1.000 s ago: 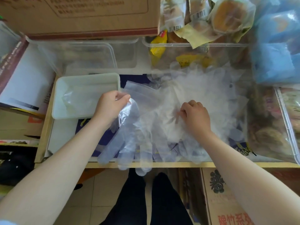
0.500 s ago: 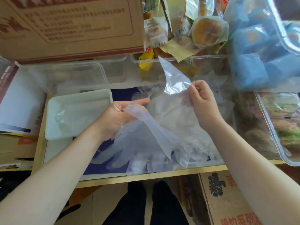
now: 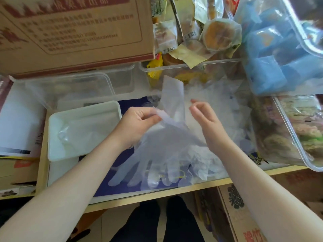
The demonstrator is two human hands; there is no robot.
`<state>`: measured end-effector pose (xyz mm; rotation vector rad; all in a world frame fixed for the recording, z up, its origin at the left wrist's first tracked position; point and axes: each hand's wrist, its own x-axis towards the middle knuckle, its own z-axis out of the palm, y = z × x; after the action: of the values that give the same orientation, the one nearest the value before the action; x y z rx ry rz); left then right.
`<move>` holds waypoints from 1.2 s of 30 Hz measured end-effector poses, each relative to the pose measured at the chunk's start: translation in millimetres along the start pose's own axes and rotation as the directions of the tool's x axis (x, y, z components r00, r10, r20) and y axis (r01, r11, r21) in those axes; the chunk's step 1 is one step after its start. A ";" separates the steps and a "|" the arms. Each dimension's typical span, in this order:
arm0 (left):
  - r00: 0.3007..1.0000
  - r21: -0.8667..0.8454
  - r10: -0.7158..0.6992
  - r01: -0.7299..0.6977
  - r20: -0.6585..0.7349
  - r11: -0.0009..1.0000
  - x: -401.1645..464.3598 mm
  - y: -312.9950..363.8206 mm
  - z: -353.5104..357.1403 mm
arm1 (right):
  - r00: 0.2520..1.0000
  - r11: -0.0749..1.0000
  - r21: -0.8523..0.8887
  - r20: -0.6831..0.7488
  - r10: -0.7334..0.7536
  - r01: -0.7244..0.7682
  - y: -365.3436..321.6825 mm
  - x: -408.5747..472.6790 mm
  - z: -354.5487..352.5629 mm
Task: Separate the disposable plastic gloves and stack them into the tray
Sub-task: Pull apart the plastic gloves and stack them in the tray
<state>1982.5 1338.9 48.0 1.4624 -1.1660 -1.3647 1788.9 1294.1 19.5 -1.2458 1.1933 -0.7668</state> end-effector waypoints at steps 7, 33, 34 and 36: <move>0.977 0.196 0.113 -0.149 0.182 0.969 -0.3 4.3 -21.3 | 0.912 0.971 -0.197 0.407 -0.042 0.132 -39.5 30.9 -12.7; 0.839 -0.249 -0.304 0.208 -0.452 0.946 5.8 -17.7 -37.6 | 0.939 0.916 -0.394 -0.338 -0.067 -0.076 -23.5 14.9 4.8; 0.801 -0.227 -0.272 0.174 -0.533 0.958 8.2 -17.1 -41.2 | 0.884 0.882 -0.464 -0.441 -0.155 -0.077 -29.7 9.0 0.0; 0.755 -0.193 -0.217 0.122 -0.619 0.974 13.7 -15.6 -47.1 | 0.818 0.871 -0.489 -0.520 -0.247 -0.048 -43.2 -6.7 -4.4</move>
<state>2030.8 1328.0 33.9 1.7636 -0.4898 -0.9036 1789.9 1289.9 63.2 -1.5546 1.9137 -1.0035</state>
